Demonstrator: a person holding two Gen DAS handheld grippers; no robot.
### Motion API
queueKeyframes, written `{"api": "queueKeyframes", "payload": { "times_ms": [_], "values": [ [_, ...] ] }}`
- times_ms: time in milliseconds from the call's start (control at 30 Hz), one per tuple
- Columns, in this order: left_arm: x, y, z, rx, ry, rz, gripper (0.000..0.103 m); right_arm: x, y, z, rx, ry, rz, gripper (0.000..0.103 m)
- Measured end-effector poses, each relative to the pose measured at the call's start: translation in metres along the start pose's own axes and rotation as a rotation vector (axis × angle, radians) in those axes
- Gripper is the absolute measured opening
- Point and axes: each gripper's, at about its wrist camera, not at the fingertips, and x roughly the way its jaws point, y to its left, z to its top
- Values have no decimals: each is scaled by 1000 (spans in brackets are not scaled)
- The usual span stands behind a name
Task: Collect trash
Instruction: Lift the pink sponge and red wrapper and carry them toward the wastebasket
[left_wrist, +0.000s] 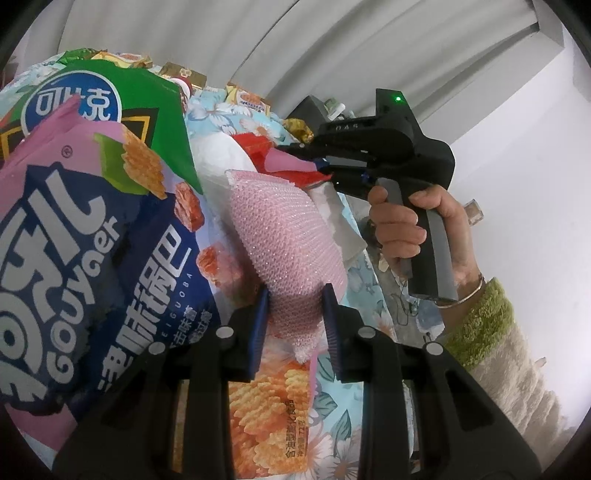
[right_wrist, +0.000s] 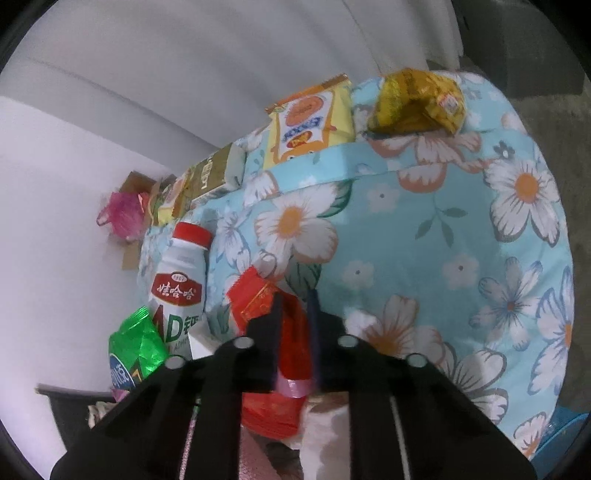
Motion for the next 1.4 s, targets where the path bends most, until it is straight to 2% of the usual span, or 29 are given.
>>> {"api": "queueKeyframes", "payload": {
  "times_ms": [267,833,1067,1400],
  "values": [
    [-8,0,-5,2,-19,-11,26,-26,18,-6,-70,-73,-24,5],
    [-47,-13,-12,34,-76,-45,26,-96,41,-31,-85,-227,-7,4],
    [-63,-27,-13,61,-96,-46,26,-120,51,-56,-95,-262,8,4],
    [-88,-47,-27,95,-101,-71,26,-182,57,-109,-117,-345,10,4]
  ]
}}
